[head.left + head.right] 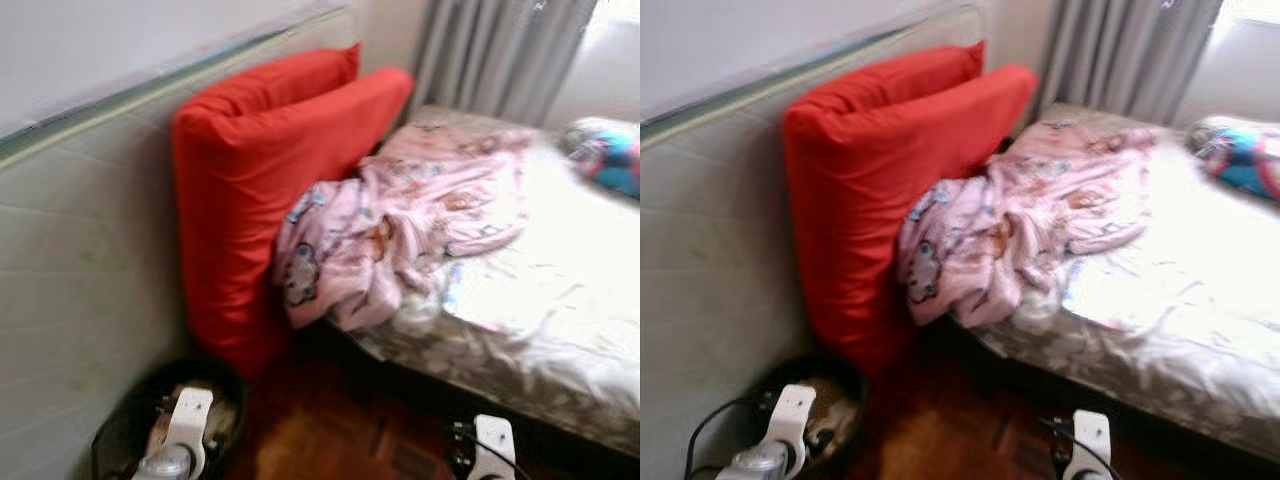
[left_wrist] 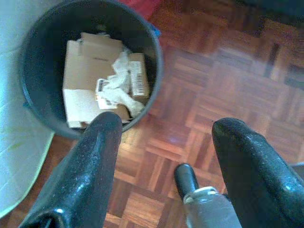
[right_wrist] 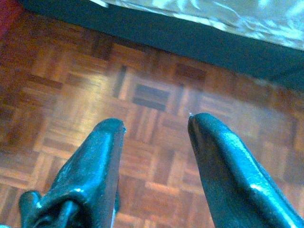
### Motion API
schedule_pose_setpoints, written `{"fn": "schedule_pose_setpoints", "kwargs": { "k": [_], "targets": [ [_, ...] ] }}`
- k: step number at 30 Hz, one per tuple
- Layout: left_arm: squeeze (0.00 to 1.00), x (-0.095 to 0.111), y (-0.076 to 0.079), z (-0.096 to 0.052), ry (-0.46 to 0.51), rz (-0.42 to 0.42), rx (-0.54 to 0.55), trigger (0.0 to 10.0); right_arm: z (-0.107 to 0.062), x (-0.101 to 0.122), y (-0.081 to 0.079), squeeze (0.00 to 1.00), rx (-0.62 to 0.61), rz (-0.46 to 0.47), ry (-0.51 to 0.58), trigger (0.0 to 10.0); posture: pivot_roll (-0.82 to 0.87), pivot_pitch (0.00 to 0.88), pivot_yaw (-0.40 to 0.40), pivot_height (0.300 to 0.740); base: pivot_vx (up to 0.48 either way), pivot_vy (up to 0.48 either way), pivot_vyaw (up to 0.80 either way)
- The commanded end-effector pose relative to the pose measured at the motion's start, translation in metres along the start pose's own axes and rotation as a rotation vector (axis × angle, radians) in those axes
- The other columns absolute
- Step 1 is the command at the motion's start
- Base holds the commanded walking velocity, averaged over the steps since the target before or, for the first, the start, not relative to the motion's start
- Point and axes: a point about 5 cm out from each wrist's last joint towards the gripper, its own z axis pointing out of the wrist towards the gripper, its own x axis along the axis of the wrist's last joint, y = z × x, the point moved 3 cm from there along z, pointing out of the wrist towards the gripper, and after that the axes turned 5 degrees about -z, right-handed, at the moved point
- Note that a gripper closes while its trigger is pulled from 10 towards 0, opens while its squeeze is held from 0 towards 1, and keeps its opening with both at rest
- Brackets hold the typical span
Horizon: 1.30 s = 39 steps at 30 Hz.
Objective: Clean up the room
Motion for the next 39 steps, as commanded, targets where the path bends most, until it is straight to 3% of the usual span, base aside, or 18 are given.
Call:
{"fn": "schedule_pose_setpoints", "kwargs": {
  "k": [1,17,31,39],
  "targets": [
    [0.00,-0.0007,0.0024,0.0005,-0.011,-0.002,-0.004,10.0,-0.0002,-0.0008,0.0020,0.00,-0.003,-0.004,-0.005,10.0,-0.02,0.000,-0.041,0.740,0.000,0.000,-0.73],
    [0.00,-0.0019,0.0040,0.0004,-0.012,-0.041,-0.014,10.0,-0.0003,-0.0010,0.0015,0.00,0.007,-0.005,-0.005,10.0,-0.02,0.002,-0.040,0.740,0.000,0.000,-0.72],
    [0.00,0.0003,0.0042,0.0007,-0.001,-0.053,-0.011,10.0,-0.0001,0.0017,0.0018,0.00,0.009,0.005,0.010,10.0,-0.02,0.019,-0.041,0.740,0.000,0.000,0.00],
    [0.00,0.0005,0.0040,0.0007,0.000,-0.054,-0.010,10.0,-0.0001,0.0019,0.0013,0.00,0.015,0.003,0.009,10.0,-0.02,0.023,-0.042,0.740,0.298,0.000,0.00]
  ]
}}
